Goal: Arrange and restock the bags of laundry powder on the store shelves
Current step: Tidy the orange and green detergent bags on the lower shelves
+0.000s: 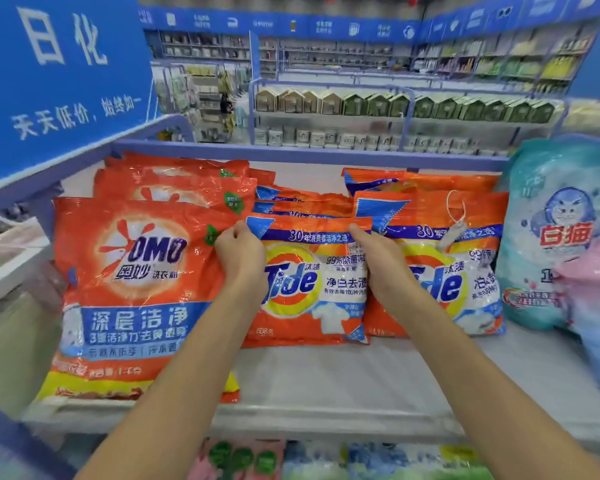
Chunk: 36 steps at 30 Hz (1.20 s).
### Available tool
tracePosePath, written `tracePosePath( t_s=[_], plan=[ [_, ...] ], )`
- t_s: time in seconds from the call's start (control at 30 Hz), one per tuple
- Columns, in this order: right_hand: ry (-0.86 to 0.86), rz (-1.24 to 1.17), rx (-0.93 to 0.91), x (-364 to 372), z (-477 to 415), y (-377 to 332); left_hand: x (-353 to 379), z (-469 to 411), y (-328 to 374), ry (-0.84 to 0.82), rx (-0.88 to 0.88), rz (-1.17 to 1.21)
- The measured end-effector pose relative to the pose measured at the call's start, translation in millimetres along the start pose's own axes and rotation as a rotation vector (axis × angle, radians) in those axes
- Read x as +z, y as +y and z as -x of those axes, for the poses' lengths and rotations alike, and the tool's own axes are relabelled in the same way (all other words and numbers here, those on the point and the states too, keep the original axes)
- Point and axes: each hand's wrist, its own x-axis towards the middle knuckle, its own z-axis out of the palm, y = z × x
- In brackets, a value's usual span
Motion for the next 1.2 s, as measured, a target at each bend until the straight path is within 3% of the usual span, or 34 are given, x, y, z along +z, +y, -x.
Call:
tracePosePath(
  t_s=[0.2,0.33,0.47,0.63,0.87,1.03,1.2],
  plan=[
    [-0.127,0.355,-0.077,-28.7,65.7,22.0,-12.9,6.4,2.5,-0.112,0.009,0.013],
    [-0.145,0.61,-0.154,-30.3,95.8,54.7,-56.6,54.3,-5.3,-0.337,0.199,-0.26],
    [0.003,0.659,-0.313,-22.8,94.3,66.7,-88.5,82.4,-39.5,-0.564,0.312,-0.665],
    [0.025,0.812,-0.332,-20.9,77.8,71.6,-81.5,75.0,-51.9,-0.36,0.469,-0.986],
    [0.021,1.103,-0.344,-7.5,64.6,61.5,-47.6,60.6,-38.6,-0.244,0.573,-1.332],
    [-0.01,1.053,-0.309,-9.1,59.5,54.0,-50.2,60.4,-45.2,-0.241,0.553,-1.459],
    [-0.027,1.09,-0.295,-15.8,68.6,43.6,-67.6,75.7,-50.8,-0.308,0.569,-1.389]
  ],
)
